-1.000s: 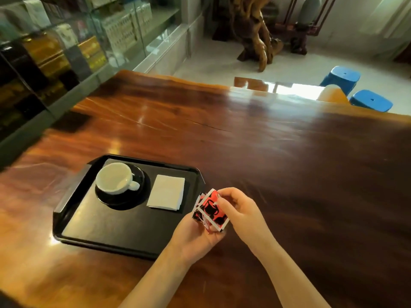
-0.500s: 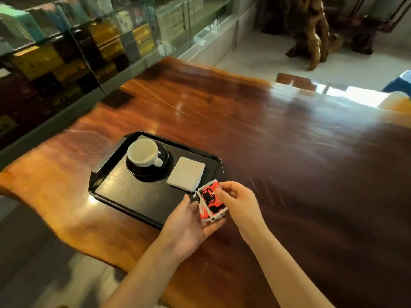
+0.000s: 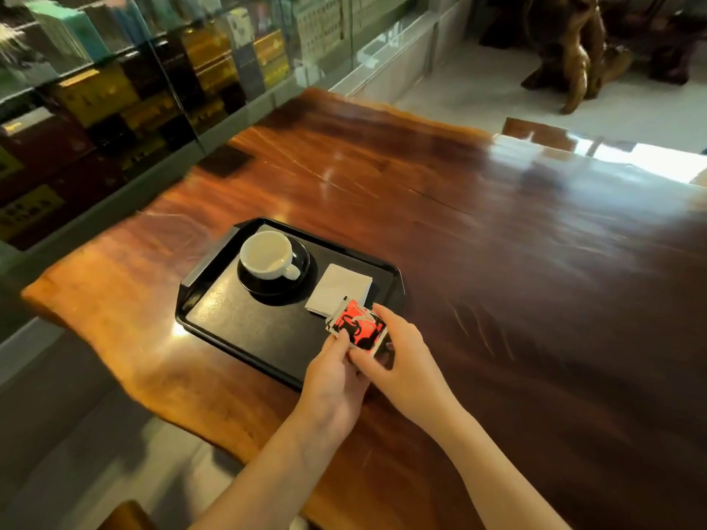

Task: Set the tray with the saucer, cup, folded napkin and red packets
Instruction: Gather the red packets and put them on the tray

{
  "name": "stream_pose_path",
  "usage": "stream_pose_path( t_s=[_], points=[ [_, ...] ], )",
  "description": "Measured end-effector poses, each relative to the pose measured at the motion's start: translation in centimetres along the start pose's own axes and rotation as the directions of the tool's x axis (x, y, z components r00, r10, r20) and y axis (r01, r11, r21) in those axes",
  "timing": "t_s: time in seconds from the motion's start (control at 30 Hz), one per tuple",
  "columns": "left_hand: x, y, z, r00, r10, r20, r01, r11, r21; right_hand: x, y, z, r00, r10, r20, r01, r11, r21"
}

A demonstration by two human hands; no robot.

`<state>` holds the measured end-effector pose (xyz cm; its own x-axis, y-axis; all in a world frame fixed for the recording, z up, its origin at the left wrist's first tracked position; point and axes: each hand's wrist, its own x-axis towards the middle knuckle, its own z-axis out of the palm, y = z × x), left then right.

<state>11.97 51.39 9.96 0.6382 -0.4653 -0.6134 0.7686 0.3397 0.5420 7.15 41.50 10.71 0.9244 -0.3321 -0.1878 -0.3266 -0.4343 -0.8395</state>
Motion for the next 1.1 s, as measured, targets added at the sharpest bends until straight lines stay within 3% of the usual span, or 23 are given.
stream_pose_path(
  t_s=[0.1,0.3,0.37,0.47,0.6,0.77,0.97,1.1],
  points=[
    [0.6,0.3,-0.9,1.000,-0.023,0.005,0.023,0.999,0.039,1.1,0.0,1.1,1.000,-0.020,-0.013,0.017,0.977,-0.213],
    [2.9,3.4,-4.0,0.999,-0.042,0.030,0.033,0.969,0.244,4.4,-1.6,3.8,0.995,0.098,0.007,-0.091,0.947,-0.308],
    [4.2,5.5,-5.7,0.999,-0.045,0.010,0.039,0.937,0.346,5.7,-2.4,5.3,0.989,0.148,0.029,-0.135,0.955,-0.264],
    [6.6,9.8,-9.3,0.999,-0.048,0.019,0.031,0.851,0.524,7.4,-3.4,8.3,0.975,0.188,0.119,-0.168,0.973,-0.160],
    [8.9,14.6,-13.4,0.995,-0.087,0.053,0.016,0.648,0.762,9.5,-4.7,12.5,0.941,0.278,0.195,-0.250,0.955,-0.157],
    [10.7,16.3,-15.7,0.996,-0.088,-0.010,0.060,0.584,0.810,11.3,-5.2,16.6,0.906,0.385,0.178,-0.369,0.922,-0.116],
    [11.9,15.5,-16.7,0.994,-0.069,-0.086,0.111,0.612,0.783,12.8,-3.8,18.3,0.893,0.437,0.109,-0.410,0.889,-0.206],
    [13.7,15.7,-17.4,1.000,-0.002,-0.028,0.027,0.357,0.934,14.1,-2.4,18.4,0.923,0.374,0.093,-0.327,0.888,-0.323]
  ],
)
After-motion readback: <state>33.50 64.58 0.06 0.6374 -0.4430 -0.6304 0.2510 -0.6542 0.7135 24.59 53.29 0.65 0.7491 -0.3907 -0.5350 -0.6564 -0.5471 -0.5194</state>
